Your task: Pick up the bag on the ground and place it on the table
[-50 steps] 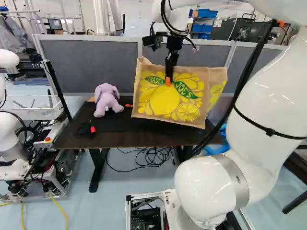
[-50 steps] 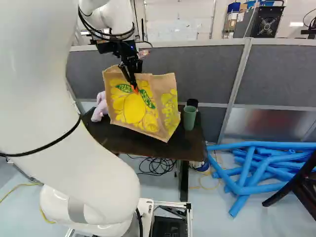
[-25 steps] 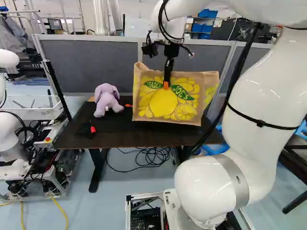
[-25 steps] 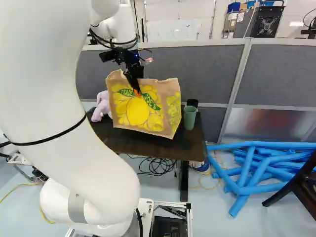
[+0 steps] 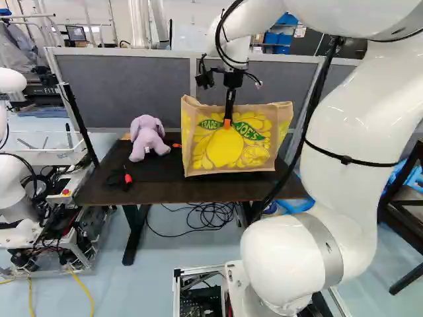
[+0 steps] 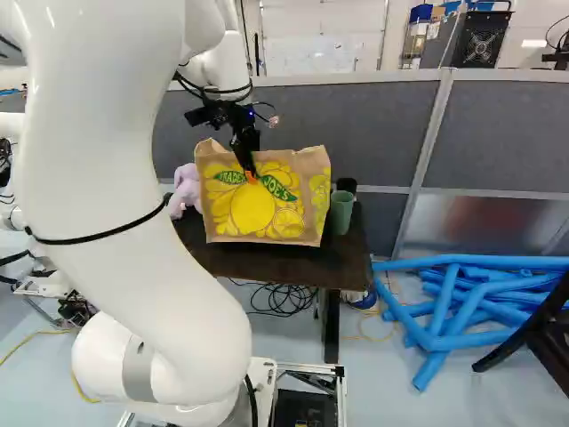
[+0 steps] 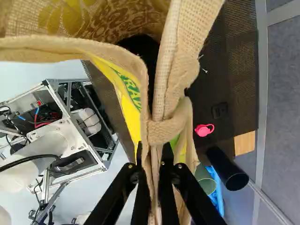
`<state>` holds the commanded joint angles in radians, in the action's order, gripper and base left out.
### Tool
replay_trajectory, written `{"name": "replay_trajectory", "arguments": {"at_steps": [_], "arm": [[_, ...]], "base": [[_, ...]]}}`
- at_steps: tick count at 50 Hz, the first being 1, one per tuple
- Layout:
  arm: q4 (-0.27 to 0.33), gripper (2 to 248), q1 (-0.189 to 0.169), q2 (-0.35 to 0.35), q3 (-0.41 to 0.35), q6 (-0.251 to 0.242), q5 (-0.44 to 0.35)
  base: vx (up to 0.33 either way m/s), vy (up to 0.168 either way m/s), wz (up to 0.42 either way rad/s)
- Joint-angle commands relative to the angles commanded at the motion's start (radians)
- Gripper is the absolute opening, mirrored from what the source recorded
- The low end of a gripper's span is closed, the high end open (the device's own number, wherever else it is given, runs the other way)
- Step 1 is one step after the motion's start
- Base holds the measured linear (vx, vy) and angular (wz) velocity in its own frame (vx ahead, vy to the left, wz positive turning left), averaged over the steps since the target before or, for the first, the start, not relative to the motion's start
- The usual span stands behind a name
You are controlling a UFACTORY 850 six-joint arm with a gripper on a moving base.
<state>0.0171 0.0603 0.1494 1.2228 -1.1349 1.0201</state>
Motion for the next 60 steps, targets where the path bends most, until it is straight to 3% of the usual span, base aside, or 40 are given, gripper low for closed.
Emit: {"name": "replay_trajectory", "arguments": {"at_steps": [43, 60], "arm": [[0.0, 21, 0.026, 0.133, 0.001, 0.0, 0.02], [0.0, 21, 0.026, 0.143, 0.002, 0.0, 0.02]], "base": [[0.0, 0.0, 0.0], [0.0, 0.0, 0.0]]}}
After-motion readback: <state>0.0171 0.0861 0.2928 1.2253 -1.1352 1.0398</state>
